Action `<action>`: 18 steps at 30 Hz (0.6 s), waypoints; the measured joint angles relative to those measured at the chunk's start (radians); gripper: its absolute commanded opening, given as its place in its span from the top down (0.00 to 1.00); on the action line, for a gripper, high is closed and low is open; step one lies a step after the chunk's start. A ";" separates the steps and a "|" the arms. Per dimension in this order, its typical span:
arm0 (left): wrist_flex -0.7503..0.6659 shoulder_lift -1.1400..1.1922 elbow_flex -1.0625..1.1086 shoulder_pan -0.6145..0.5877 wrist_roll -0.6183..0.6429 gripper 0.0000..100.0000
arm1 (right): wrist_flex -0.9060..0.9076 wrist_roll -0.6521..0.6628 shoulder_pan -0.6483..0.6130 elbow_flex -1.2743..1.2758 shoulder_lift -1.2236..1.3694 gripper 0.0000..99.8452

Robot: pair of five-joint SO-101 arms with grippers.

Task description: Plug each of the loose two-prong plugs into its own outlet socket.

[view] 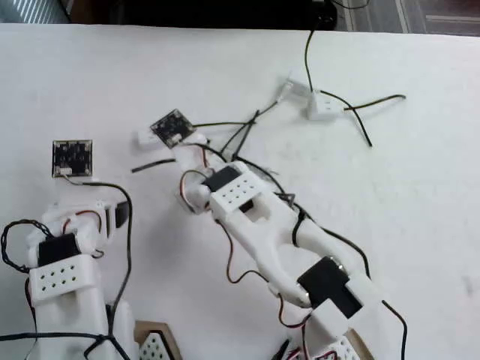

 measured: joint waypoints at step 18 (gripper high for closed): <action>0.000 0.000 0.000 0.000 0.000 0.70 | 0.003 0.089 0.000 -0.017 0.048 0.98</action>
